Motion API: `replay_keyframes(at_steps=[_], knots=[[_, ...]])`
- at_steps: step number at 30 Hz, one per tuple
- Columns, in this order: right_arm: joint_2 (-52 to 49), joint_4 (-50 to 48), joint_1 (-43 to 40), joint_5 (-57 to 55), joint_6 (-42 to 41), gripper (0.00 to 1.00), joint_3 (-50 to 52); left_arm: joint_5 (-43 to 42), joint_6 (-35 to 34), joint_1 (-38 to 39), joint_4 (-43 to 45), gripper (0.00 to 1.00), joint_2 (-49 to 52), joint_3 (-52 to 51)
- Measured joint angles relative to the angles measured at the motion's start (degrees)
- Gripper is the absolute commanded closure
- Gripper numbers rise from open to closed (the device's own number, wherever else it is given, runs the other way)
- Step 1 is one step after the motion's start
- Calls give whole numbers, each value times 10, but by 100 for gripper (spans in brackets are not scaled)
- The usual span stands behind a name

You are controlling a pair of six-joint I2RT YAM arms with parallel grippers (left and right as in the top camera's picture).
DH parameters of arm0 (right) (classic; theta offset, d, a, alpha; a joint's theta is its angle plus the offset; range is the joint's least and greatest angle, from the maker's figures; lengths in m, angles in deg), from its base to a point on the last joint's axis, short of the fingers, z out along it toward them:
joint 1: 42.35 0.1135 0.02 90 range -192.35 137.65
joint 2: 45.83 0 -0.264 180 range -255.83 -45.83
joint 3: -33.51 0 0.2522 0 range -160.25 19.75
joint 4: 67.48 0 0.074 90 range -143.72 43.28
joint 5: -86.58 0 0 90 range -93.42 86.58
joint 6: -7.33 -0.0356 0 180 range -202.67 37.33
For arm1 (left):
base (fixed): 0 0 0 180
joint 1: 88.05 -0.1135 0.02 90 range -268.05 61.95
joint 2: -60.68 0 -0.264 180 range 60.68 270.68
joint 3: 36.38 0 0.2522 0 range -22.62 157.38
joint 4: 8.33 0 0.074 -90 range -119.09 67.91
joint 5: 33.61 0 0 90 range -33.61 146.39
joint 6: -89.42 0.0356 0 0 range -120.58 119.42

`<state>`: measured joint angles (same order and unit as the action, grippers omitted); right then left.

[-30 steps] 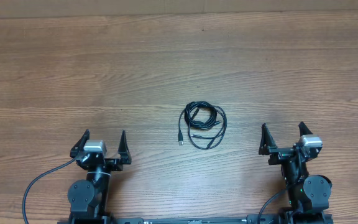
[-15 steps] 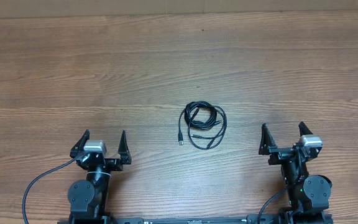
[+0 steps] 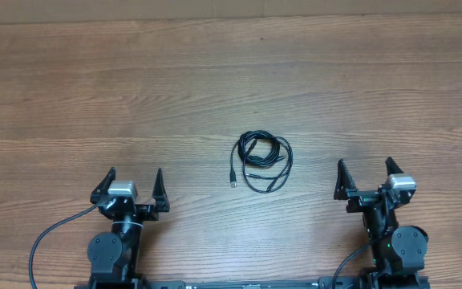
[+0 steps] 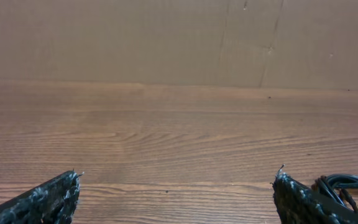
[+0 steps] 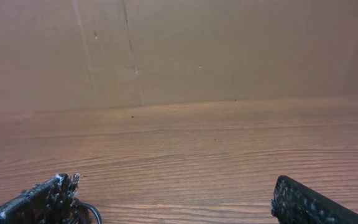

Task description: Untangle cables

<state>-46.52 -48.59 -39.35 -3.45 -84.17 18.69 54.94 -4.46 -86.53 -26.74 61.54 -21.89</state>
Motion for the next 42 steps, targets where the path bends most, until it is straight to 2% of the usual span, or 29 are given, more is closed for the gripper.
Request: replay_keyframes(at_steps=[17,26,42], knots=[[0,0,0,0,0,0,0,0,0,0,1,1,0,0],[0,0,0,0,0,0,0,33,13,0,2,0,0,-1],[0,0,0,0,0,0,0,17,8,0,-5,0,0,1]])
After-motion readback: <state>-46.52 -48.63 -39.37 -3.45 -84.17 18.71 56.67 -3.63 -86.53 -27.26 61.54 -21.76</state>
